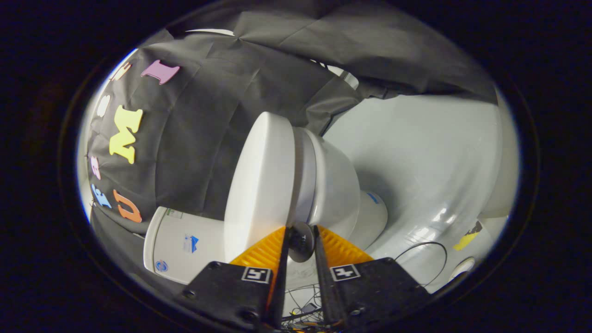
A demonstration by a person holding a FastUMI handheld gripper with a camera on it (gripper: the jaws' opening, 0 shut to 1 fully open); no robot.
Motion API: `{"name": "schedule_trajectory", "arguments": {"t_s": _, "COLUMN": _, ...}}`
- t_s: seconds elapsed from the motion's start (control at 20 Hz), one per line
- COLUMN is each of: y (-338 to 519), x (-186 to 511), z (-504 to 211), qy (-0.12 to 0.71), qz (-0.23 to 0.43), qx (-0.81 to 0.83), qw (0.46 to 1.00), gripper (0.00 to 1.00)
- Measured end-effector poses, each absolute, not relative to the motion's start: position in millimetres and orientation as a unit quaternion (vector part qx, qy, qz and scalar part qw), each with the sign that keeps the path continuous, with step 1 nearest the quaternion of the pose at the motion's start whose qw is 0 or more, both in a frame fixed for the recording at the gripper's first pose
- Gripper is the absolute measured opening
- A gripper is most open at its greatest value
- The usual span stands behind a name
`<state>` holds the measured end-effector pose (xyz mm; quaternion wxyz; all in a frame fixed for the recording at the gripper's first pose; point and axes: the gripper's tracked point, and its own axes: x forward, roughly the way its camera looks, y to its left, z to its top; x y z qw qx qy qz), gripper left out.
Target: Open the toilet lid.
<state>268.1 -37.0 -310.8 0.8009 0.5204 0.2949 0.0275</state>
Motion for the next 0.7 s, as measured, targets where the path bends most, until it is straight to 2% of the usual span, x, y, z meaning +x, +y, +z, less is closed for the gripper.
{"name": "schedule_trajectory", "arguments": {"t_s": 0.1, "y": -39.7, "x": 268.4, "z": -307.6, "qy": 0.29, "qz": 0.031, "qx": 0.541, "qw": 0.789, "gripper": 0.22}}
{"name": "schedule_trajectory", "arguments": {"t_s": 0.3, "y": -40.9, "x": 265.1, "z": -305.2, "qy": 0.298, "qz": 0.027, "qx": 0.578, "qw": 0.759, "gripper": 0.07}}
{"name": "schedule_trajectory", "arguments": {"t_s": 0.4, "y": -36.8, "x": 265.0, "z": -301.6, "qy": 0.323, "qz": 0.007, "qx": 0.589, "qw": 0.74, "gripper": 0.07}}
{"name": "schedule_trajectory", "arguments": {"t_s": 0.6, "y": -38.3, "x": 263.7, "z": -298.0, "qy": 0.327, "qz": -0.017, "qx": 0.552, "qw": 0.767, "gripper": 0.07}}
{"name": "schedule_trajectory", "arguments": {"t_s": 0.7, "y": -36.3, "x": 261.4, "z": -286.3, "qy": 0.329, "qz": -0.017, "qx": 0.57, "qw": 0.753, "gripper": 0.07}}
